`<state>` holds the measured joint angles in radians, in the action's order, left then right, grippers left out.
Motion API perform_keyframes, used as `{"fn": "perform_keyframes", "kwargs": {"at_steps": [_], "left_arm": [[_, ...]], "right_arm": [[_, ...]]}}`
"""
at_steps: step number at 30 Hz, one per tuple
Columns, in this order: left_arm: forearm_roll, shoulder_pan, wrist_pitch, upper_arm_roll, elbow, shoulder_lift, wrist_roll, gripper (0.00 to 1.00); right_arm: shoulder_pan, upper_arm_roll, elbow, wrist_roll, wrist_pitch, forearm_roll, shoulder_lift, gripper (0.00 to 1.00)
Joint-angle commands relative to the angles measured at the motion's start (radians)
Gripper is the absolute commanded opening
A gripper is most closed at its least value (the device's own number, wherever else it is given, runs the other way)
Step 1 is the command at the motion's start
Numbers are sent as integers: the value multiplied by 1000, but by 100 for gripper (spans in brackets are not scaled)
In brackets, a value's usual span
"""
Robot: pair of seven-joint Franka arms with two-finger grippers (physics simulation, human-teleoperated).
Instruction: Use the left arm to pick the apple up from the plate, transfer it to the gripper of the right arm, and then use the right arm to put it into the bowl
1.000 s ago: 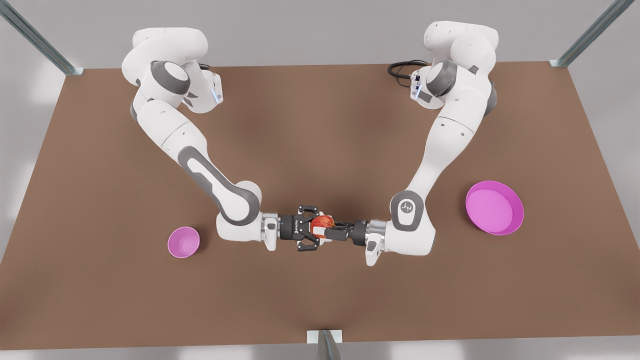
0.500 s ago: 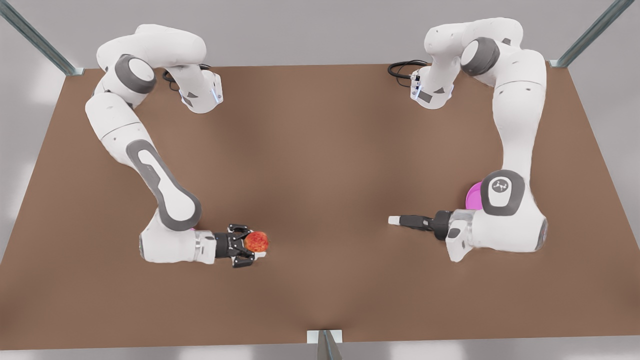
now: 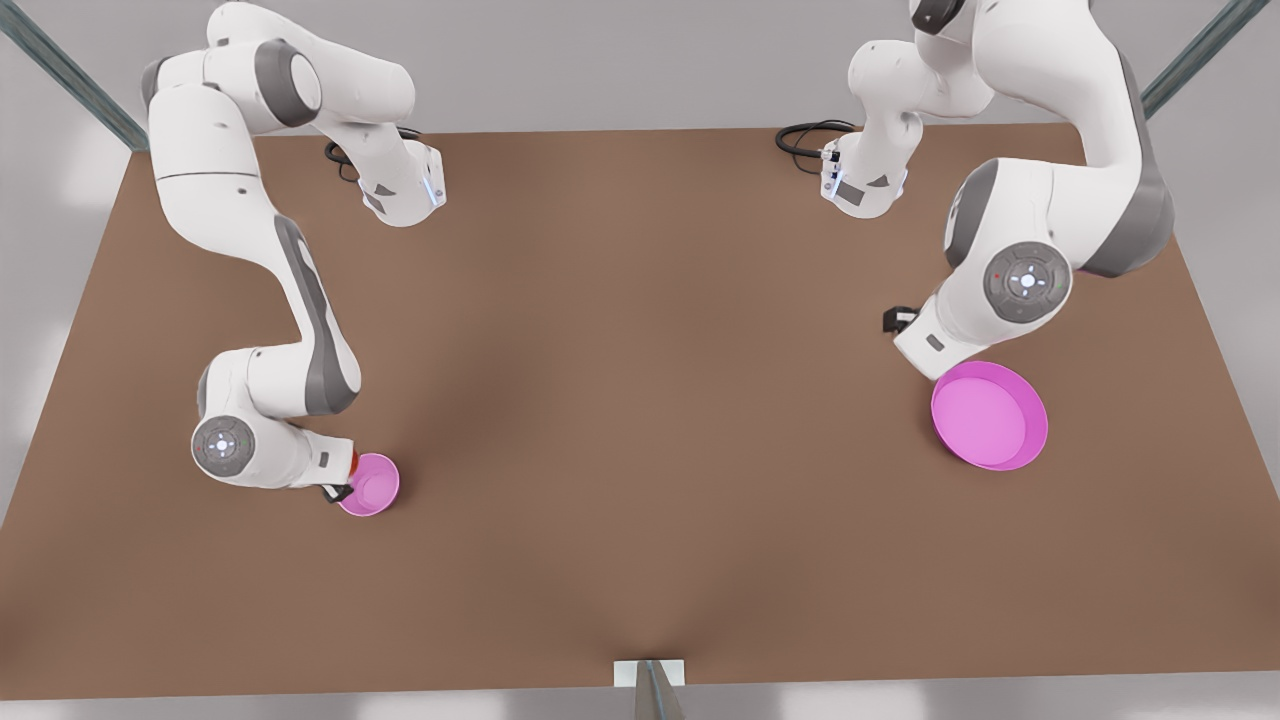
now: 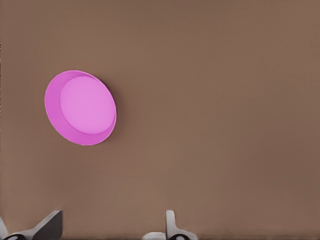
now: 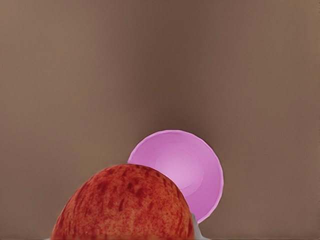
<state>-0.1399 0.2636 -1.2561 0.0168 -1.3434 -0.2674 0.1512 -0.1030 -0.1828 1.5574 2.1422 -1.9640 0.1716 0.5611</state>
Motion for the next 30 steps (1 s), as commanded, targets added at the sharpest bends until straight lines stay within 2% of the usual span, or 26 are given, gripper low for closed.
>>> {"fn": "perform_keyframes", "kwargs": {"at_steps": [1,9,14,30], "left_arm": [[-12,-3,55,0,1,0,-5,100],[-15,-6,78,0,1,-1,-7,100],[-20,-6,73,-1,1,-6,-7,100],[-18,-7,73,-1,1,-6,-7,100]], "right_arm": [[0,3,-16,145,-78,-24,20,69],[3,3,-66,145,-154,-81,111,70],[19,5,44,145,-200,-99,60,70],[-4,11,53,157,-210,-99,94,70]]}}
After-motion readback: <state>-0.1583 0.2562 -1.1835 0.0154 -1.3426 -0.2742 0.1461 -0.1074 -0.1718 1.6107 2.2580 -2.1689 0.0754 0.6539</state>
